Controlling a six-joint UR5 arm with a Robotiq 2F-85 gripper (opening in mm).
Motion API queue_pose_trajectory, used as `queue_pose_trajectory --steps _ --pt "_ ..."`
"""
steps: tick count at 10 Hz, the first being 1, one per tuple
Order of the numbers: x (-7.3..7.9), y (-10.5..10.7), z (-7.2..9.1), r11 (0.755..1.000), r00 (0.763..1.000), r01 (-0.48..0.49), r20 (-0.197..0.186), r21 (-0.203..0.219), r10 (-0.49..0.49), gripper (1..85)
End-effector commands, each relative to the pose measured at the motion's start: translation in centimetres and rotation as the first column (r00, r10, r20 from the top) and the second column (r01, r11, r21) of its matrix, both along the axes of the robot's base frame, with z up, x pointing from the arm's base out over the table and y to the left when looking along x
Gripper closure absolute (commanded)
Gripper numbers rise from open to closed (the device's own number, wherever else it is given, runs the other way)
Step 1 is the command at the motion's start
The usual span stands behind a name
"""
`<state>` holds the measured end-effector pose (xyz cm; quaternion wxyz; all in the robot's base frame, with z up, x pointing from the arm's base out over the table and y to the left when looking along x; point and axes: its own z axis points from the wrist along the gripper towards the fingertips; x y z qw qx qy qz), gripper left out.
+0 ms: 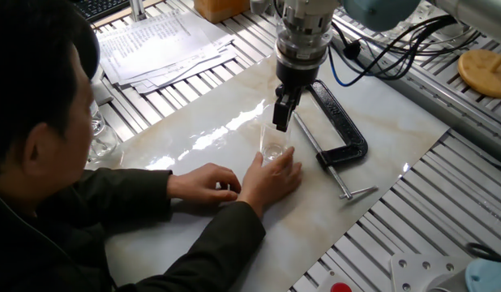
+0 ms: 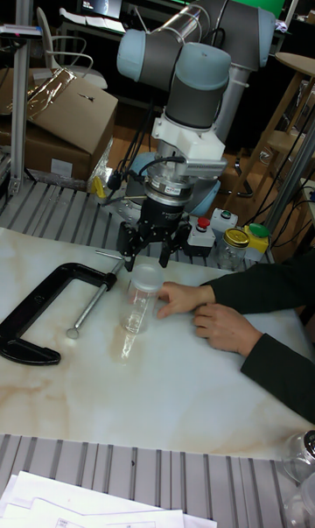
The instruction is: Unscrew the lid from the jar
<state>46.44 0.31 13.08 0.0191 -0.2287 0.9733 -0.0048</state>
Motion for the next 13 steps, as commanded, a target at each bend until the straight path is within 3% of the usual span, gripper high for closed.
queue_pose_trajectory --steps 1,4,8,13 --pt "1.4 0.9 -0.6 1.000 1.000 0.002 0.002 0.022 -0.002 14.0" --pt "2.1 1.2 0.0 1.000 1.000 0.011 -0.015 0.022 -0.011 13.0" --pt "3.1 1.3 -0.9 0.999 1.000 0.017 -0.007 0.027 -0.017 13.3" --pt "2.8 0.9 -0.8 1.000 1.000 0.016 -0.012 0.022 -0.015 17.3"
